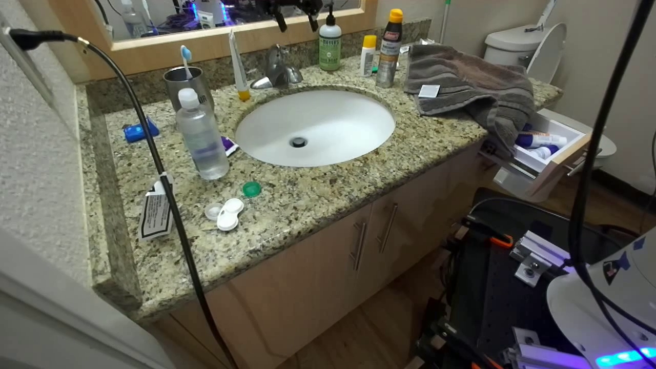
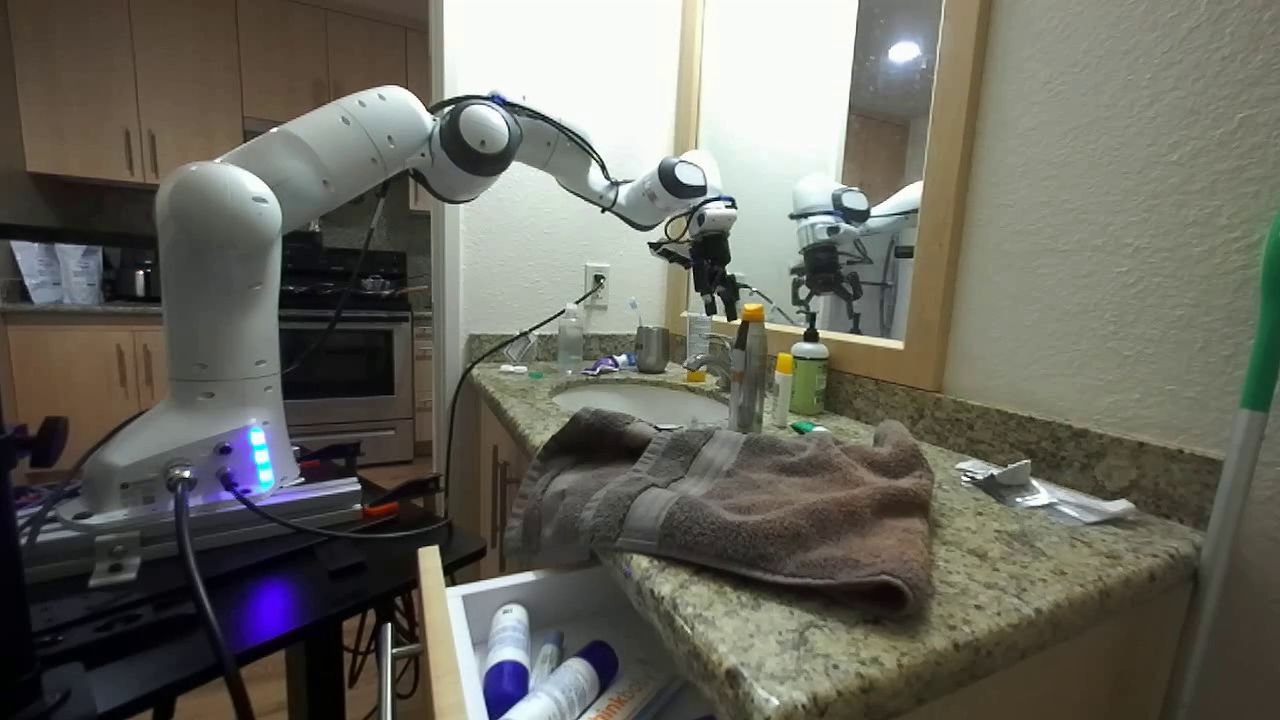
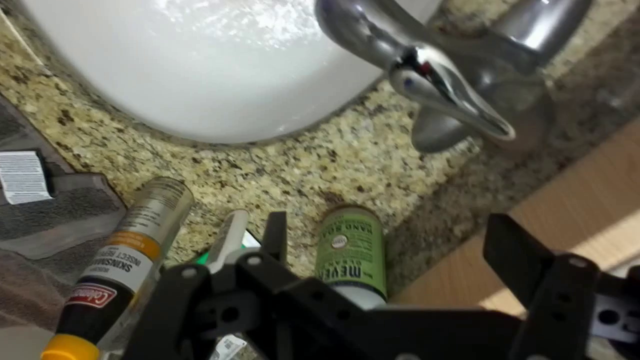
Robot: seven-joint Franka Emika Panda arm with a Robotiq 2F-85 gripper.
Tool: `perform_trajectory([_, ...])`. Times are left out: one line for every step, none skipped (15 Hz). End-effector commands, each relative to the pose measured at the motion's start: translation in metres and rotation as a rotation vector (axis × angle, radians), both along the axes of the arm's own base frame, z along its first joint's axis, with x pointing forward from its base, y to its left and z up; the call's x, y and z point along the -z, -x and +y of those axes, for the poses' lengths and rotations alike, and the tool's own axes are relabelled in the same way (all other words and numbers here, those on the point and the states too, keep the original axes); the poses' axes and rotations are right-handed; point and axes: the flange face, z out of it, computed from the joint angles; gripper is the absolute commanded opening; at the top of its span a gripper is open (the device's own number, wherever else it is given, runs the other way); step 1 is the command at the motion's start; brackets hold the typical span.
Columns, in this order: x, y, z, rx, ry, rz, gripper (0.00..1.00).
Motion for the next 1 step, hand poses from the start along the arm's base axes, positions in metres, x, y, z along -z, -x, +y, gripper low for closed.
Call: perform_trajectory([-0.0122,0.0008,-0.0039,0.006,0.007,-0.035,1.0])
